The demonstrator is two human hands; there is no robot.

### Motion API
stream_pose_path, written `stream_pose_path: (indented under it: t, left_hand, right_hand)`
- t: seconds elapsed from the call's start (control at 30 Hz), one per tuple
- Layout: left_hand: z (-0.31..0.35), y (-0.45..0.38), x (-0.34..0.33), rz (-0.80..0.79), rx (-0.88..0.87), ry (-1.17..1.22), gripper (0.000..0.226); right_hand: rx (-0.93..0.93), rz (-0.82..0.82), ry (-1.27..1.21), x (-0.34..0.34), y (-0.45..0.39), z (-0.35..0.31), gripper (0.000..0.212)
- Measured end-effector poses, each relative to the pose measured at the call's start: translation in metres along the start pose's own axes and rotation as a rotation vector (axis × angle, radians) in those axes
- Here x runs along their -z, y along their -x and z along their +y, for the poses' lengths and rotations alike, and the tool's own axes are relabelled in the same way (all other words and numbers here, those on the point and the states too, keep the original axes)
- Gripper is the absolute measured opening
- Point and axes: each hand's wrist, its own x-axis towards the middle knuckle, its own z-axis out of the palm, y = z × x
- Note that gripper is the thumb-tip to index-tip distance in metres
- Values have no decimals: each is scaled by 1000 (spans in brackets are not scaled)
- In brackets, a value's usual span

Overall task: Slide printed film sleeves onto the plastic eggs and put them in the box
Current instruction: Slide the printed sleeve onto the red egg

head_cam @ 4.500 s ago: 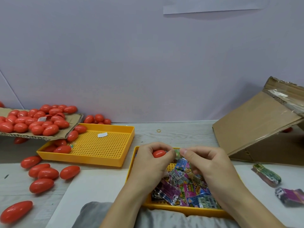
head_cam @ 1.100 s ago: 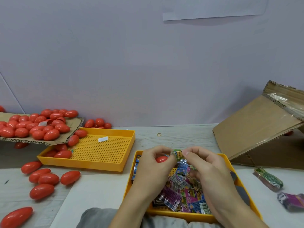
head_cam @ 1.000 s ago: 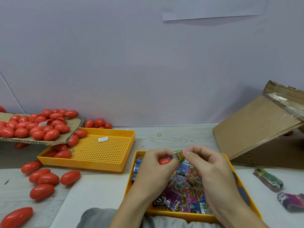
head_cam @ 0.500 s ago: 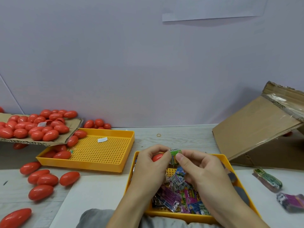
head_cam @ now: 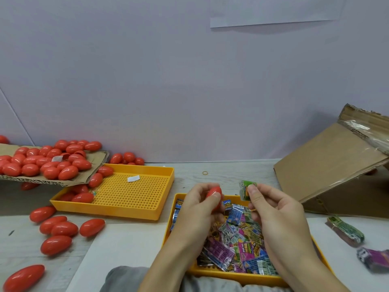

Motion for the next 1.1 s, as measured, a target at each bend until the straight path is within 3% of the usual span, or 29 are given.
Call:
stream_pose_path:
  t: [0.2, 0.43, 0.73, 1.1]
  left_hand:
    - [3, 5, 4, -44, -136, -133, 31]
    - [4, 5, 3, -42, -92, -97, 33]
    - [2, 3, 2, -48, -100, -77, 17]
    - [2, 4, 5, -49, -177, -216, 33]
  right_hand:
    - [2, -12, 51, 2, -1, 3, 13]
    - [23, -8, 91, 6, -1, 1, 5]
    - [15, -22, 109, 6, -2, 3, 11]
    - [38, 24, 224, 8, 0, 0, 6]
